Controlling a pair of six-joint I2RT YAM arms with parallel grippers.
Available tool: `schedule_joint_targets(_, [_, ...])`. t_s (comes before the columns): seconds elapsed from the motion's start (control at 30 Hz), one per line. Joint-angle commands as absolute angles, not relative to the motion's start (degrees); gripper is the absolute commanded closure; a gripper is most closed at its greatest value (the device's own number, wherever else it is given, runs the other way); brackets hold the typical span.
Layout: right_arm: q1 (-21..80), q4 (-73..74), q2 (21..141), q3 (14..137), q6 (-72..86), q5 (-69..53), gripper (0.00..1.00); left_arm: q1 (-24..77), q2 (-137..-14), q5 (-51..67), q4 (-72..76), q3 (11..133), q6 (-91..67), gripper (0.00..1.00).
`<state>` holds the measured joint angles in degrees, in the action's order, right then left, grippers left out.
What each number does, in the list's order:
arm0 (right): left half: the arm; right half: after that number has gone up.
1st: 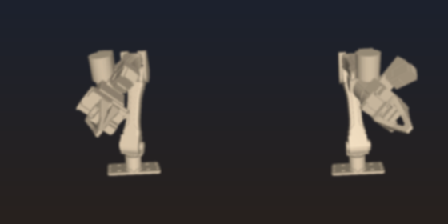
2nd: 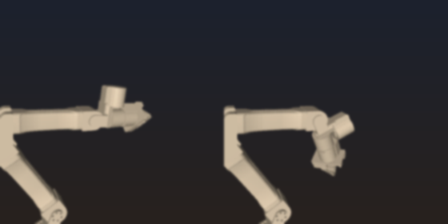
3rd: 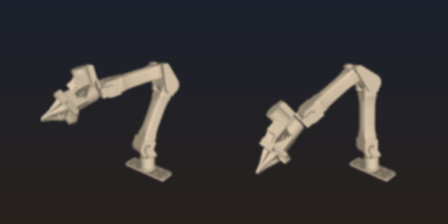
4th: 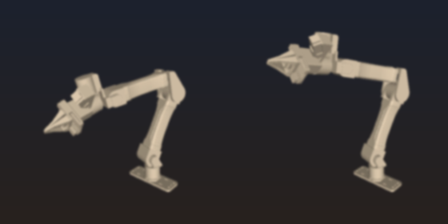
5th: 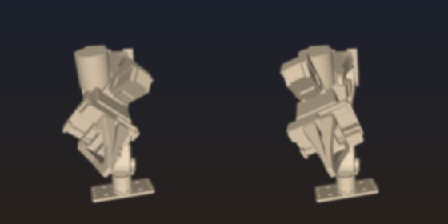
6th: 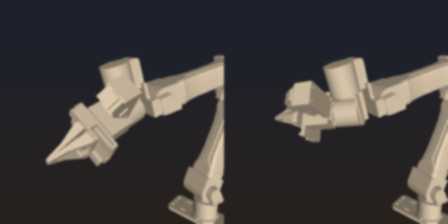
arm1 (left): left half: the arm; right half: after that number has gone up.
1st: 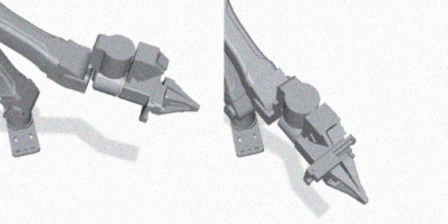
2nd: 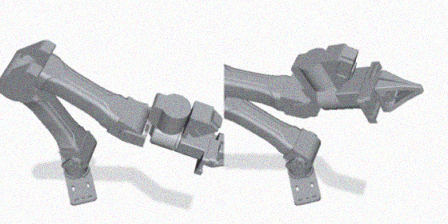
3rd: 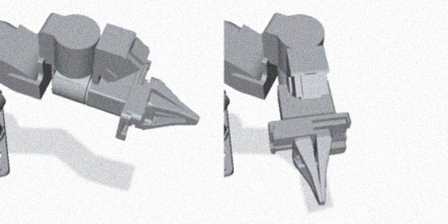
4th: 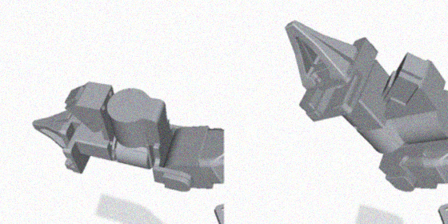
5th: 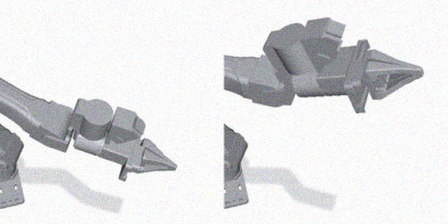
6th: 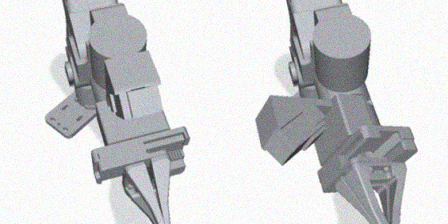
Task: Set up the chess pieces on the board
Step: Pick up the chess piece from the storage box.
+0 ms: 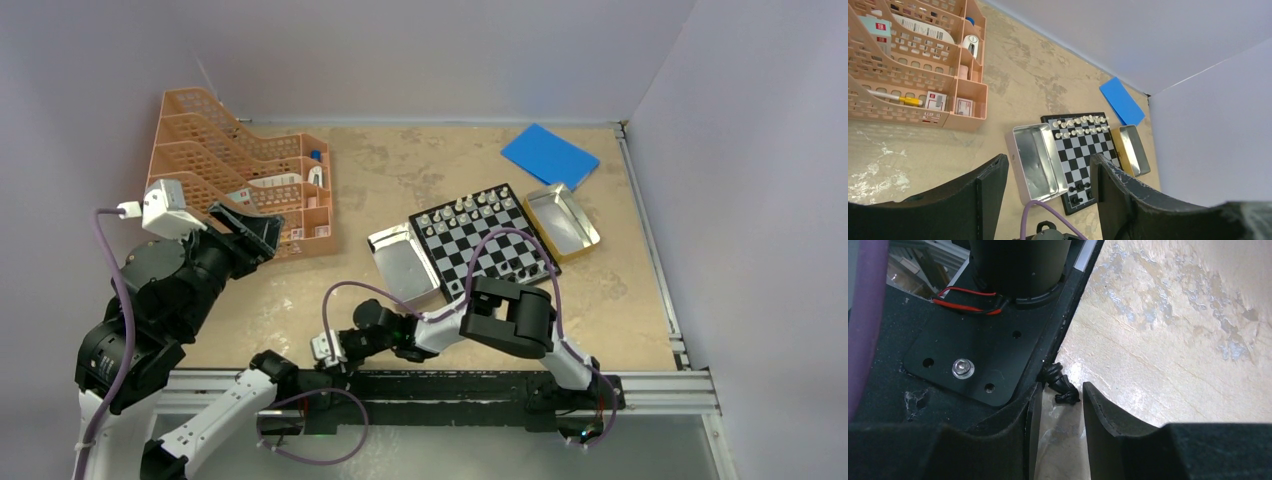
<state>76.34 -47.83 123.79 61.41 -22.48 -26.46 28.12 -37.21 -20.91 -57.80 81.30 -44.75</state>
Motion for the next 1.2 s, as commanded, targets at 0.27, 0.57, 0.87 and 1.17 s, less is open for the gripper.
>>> schedule_joint_targets(0.27, [76.8,-44.1,125.8,65.7,-26.4,-29.1,0.62,27.7,-37.9,-21.4,-56.6,80.8,-43.2,0.39])
schedule_joint_targets(0.57, [76.8,-40.4,124.1,63.9,-24.5,-27.2,0.79,27.8,-37.8,-22.1,-56.5,77.1,-42.4,0.45])
schedule_joint_targets(0.87, [73.3,-51.5,110.5,47.4,-9.4,-22.3,0.84,27.8,-35.7,-14.6,-54.6,67.4,-41.5,0.54])
schedule_joint_targets(1.17, [67.8,-57.6,92.1,34.4,5.2,-14.8,0.87,27.7,-34.8,14.7,-43.5,52.7,-35.3,0.56])
